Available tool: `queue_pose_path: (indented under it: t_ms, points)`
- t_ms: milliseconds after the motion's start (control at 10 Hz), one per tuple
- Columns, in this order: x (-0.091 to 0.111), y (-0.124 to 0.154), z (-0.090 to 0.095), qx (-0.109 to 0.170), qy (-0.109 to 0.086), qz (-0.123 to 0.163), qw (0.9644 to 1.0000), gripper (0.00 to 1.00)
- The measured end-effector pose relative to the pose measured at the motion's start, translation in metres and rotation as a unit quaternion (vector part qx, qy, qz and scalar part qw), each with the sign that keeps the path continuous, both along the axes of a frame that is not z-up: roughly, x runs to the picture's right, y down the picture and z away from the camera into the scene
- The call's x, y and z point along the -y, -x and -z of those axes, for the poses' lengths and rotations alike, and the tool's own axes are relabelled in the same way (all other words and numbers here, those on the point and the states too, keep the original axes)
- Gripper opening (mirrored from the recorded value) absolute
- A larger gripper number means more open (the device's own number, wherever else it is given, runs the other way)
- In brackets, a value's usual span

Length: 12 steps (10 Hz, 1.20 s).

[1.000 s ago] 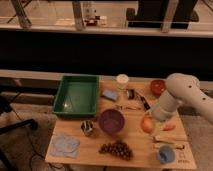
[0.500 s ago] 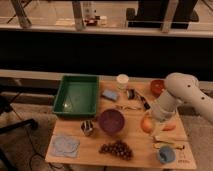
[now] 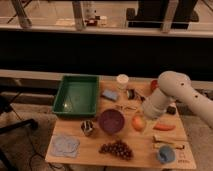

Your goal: Place apple in purple bowl

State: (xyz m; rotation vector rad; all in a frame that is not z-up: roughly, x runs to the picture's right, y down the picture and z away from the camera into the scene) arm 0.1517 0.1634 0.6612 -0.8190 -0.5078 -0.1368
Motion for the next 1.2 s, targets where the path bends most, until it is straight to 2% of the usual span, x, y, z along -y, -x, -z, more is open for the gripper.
queue_pose_path:
  t_ms: [200, 400, 500, 700, 1000, 1200]
  points:
    - [0.001, 0.028, 0.003, 0.028, -0.014, 0.014, 0.9994, 0.0]
    - [0.004, 0.051, -0.004, 0.057, -0.026, 0.027, 0.9977, 0.0]
    - [0.005, 0.067, -0.017, 0.078, -0.03, 0.034, 0.9959, 0.0]
    - [0.003, 0.079, -0.034, 0.097, -0.032, 0.037, 0.9941, 0.0]
    - [0.007, 0.095, -0.053, 0.122, -0.036, 0.036, 0.9912, 0.0]
    - [0.016, 0.107, -0.062, 0.139, -0.044, 0.033, 0.9887, 0.0]
